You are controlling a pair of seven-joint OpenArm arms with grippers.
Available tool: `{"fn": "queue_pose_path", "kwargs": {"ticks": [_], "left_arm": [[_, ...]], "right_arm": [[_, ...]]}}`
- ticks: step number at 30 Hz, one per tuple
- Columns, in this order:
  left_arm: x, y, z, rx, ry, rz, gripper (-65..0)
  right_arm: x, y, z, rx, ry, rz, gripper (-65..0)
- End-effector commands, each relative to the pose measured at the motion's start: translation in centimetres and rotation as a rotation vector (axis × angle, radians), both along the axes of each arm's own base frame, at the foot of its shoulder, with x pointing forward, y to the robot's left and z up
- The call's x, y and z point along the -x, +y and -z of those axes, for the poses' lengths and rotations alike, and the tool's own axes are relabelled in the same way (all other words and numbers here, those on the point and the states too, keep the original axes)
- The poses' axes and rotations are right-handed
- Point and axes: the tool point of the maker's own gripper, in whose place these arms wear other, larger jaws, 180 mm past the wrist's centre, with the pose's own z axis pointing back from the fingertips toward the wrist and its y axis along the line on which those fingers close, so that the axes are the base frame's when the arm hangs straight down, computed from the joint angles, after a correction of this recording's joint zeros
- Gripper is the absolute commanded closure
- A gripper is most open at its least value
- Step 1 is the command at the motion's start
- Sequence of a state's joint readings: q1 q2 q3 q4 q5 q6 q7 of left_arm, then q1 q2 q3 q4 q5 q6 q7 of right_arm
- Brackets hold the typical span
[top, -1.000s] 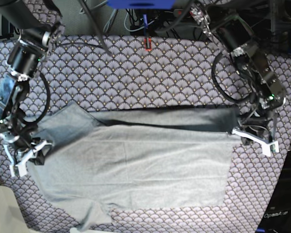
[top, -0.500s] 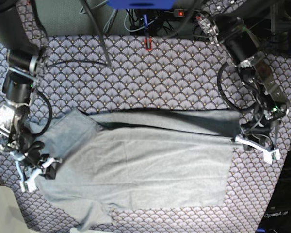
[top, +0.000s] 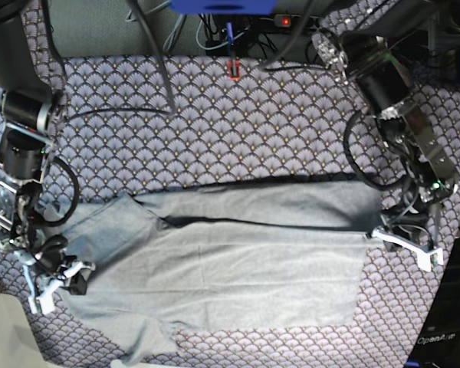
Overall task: Fold the T-shirt properly
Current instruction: 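Lift the shoulders and pull both grippers toward the hem, then lower the folded collar edge onto the shirt body with both grippers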
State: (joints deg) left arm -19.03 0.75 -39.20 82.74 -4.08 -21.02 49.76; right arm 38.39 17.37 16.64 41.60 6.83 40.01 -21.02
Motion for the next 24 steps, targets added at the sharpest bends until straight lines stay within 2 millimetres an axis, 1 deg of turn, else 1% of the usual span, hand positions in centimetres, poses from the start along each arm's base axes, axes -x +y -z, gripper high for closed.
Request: {"fn": "queue_pose_path", "kwargs": {"ticks": [1,4,12,16,18,19,20,22,24], "left_arm": [[-1.45,0.93,-2.72,-0.026,-0.075,-0.004,0.0],[-1.74,1.21,-2.65,-0.025,-0.069,-0.004,0.0],[-1.68,1.24,-2.44,-0.023,-0.064,-0.003,0.0],[-1.68,1.22,-2.45,-0.024,-0.064,-0.002,0.0],[-1.68,1.22,-2.45,-0.024,-0.064,-0.002,0.0],[-1.68,1.22,-2.45,-0.024,-0.064,-0.002,-2.4],[-1.68,1.16,-2.44,-0.025,-0.063,0.003,-6.3],[-1.7,1.1,-2.44,-0.026,-0.064,0.006,-17.4],[-2.01,0.5,-2.93,-0.042,-0.072,0.029,-28.4]], "right_arm": [[-1.55,-0.82,-3.56,-0.008,-0.1,0.017,0.0],[-1.54,-0.9,-3.6,-0.007,-0.102,0.018,0.0],[-1.52,-1.07,-3.63,-0.005,-0.102,0.019,0.0],[-1.53,-0.28,-3.3,0.005,-0.092,-0.002,0.0],[-1.49,-0.32,-3.24,0.005,-0.091,-0.001,0.0],[-1.45,-0.32,-3.16,0.005,-0.09,-0.001,0.0],[-1.45,-0.32,-3.16,0.005,-0.09,-0.001,0.0],[-1.41,-0.34,-3.11,0.002,-0.089,0.0,0.0],[-1.32,-0.31,-2.94,0.003,-0.086,-0.001,0.0]]}}
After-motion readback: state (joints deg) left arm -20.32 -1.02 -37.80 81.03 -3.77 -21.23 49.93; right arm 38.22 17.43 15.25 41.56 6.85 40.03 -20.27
